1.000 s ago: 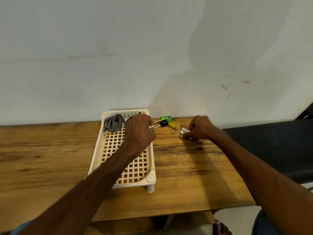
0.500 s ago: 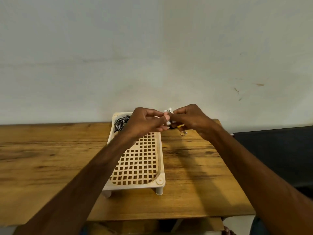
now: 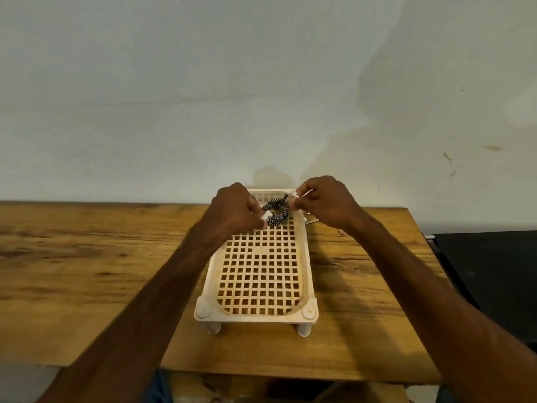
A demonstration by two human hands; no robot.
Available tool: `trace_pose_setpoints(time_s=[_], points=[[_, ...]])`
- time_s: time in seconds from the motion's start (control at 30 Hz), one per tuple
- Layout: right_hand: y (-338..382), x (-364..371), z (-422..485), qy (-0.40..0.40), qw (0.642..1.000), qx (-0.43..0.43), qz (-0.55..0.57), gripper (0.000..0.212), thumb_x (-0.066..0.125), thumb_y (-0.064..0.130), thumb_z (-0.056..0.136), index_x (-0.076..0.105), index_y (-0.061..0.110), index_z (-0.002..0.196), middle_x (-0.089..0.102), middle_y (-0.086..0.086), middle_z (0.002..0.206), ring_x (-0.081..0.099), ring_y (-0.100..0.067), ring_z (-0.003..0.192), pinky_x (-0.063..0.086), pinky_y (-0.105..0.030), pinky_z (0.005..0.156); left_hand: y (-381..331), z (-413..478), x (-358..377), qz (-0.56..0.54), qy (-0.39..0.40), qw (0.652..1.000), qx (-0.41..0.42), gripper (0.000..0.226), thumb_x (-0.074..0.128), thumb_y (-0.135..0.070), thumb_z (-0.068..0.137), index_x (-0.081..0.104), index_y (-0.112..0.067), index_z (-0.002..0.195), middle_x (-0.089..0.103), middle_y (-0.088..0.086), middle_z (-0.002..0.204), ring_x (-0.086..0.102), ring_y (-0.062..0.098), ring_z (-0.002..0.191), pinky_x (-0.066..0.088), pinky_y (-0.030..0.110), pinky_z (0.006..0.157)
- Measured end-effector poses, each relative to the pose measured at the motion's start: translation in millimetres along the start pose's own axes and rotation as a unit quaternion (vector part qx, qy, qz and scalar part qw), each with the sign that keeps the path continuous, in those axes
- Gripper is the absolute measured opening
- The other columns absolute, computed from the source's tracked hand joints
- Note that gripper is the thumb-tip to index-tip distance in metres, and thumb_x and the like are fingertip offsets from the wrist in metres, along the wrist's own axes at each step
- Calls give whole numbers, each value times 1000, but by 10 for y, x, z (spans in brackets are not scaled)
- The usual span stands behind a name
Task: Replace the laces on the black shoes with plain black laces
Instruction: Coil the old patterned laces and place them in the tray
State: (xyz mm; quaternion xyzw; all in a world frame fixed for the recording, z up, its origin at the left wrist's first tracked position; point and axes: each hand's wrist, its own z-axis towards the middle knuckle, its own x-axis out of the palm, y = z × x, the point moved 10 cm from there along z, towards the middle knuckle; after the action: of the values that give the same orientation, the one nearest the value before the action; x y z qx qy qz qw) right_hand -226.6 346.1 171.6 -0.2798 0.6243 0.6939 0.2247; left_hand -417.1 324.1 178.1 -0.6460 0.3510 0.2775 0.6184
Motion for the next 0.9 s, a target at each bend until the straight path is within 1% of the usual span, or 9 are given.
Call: trace_pose_setpoints(time_s=[0.07,0.13,0.2,0.27,0.37,0.5,0.67,0.8,0.9], points=[[122,109,-26,33,996,-48,-63,18,80,29,88,78,16,101,75,6,97,64,0,79,51,-27,72,35,-21,121,54,28,998,1,24,92,-16,71,83,-17,94,78,-1,86,73,12,72,60,30,72],[199,235,-64,57,990,-74,-105,18,82,27,86,80,18,101,75,5,94,63,-3,78,48,-28,71,51,-47,190,107,29,994,-2,25,92,-22,71,81,-21,94,78,-3,91,72,12,78,58,31,71],[248,352,-106,73,983,-85,-147,20,82,28,85,80,19,103,75,4,98,67,-12,86,54,-34,76,48,-63,205,138,12,990,-4,29,91,-27,72,79,-22,98,76,-2,97,71,16,87,59,38,81],[292,422,-139,75,975,-89,-187,24,81,28,85,78,19,108,74,1,108,67,-17,95,58,-40,84,56,-80,184,146,-6,989,-12,34,91,-30,72,77,-18,101,75,0,99,70,20,89,60,42,84],[321,423,-155,57,972,-72,-215,26,82,33,84,76,21,107,72,2,108,66,-17,94,58,-39,84,86,-98,124,137,-27,990,-30,36,92,-31,71,76,-12,97,75,4,93,71,22,86,61,41,83],[284,328,-148,11,981,-22,-194,27,82,34,82,75,20,104,74,1,104,68,-18,92,59,-37,81,140,-126,112,119,-39,991,-54,38,92,-28,69,72,-11,97,73,2,90,70,22,87,58,36,79],[125,407,-151,31,966,22,-254,44,81,36,82,67,16,118,69,-4,116,67,-24,102,54,-33,79,148,-124,125,110,-40,991,-58,36,92,-29,69,67,-13,90,61,-3,75,68,21,83,52,31,69],[148,427,-142,17,963,13,-270,47,79,40,82,65,16,121,69,-5,116,67,-23,101,52,-33,77,146,-117,145,123,-30,990,-55,39,91,-32,71,58,-17,84,63,-2,79,68,22,84,52,33,71],[172,430,-149,10,960,5,-279,47,77,39,83,62,16,121,68,-4,115,66,-23,100,49,-33,75,137,-109,136,140,-32,988,-53,42,90,-35,72,55,-18,87,61,-2,84,62,19,83,48,32,69]])
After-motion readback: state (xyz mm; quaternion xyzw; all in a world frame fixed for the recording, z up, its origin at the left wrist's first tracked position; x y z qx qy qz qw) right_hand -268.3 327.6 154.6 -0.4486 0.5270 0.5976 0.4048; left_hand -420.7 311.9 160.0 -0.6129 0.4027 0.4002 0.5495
